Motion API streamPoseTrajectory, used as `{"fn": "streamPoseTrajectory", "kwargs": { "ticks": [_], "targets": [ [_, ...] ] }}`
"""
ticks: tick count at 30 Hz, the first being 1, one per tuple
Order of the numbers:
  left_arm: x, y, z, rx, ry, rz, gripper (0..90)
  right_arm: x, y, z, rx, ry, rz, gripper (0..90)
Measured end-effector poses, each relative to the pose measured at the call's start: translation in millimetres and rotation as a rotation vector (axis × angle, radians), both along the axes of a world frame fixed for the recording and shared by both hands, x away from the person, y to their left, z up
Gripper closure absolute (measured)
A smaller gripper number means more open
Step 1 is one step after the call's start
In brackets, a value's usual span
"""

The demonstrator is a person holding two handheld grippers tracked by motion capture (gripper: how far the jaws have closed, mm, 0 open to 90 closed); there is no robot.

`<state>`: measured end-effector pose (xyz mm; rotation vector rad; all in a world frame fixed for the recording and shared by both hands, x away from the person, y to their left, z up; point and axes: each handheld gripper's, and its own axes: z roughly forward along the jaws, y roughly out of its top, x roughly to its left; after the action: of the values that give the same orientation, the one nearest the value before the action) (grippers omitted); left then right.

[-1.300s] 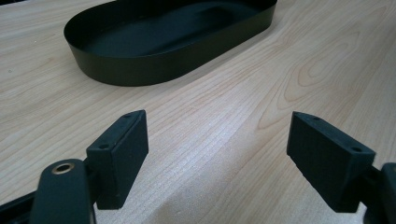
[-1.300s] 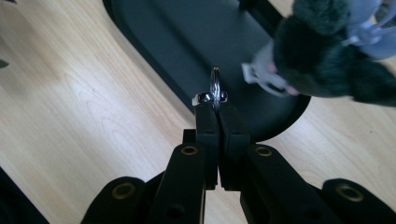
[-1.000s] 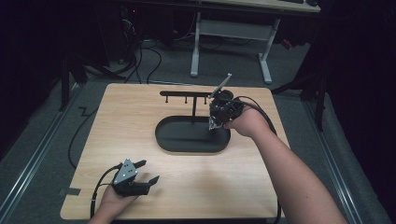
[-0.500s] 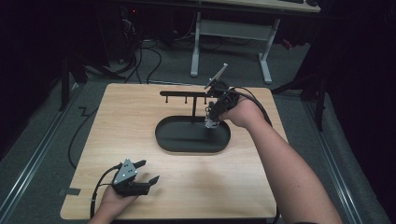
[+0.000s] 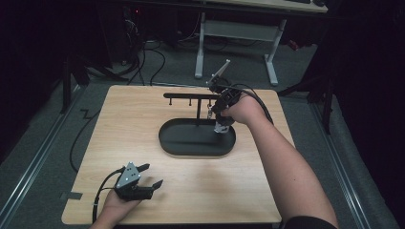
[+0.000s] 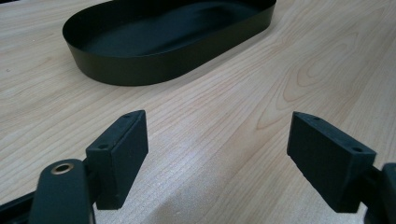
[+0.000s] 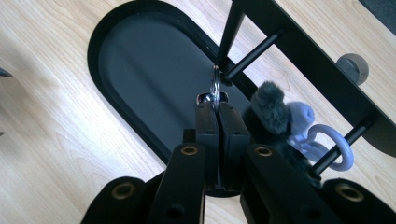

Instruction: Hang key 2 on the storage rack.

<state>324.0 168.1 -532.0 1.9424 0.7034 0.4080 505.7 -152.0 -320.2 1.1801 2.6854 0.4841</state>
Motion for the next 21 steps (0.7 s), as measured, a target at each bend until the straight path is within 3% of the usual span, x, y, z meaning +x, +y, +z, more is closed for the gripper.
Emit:
{"fn": "streamPoseTrajectory", "kwargs": {
  "ticks": [2, 4, 12, 14, 21],
  "targets": [
    [-0.1, 0.0, 0.0, -0.001, 0.000, -0.001, 21.1, 3.8, -1.1, -1.3, -0.003, -0.005, 0.012, 89.0],
    [-0.1, 0.1, 0.1, 0.002, -0.002, -0.004, 21.1, 4.8, -1.4, -1.4, 0.005, 0.007, -0.014, 89.0],
    [-0.2, 0.2, 0.1, 0.001, -0.002, -0.006, 21.0, 15.2, -6.1, -4.0, 0.022, 0.006, -0.031, 88.8],
    [-0.1, 0.1, 0.1, 0.002, -0.001, -0.008, 20.9, 17.6, -7.4, -4.9, 0.021, -0.006, -0.023, 88.8],
    [0.1, -0.2, -0.1, 0.001, 0.002, -0.012, 20.7, 26.7, -6.6, -11.5, 0.015, -0.035, -0.074, 85.7]
  ]
}}
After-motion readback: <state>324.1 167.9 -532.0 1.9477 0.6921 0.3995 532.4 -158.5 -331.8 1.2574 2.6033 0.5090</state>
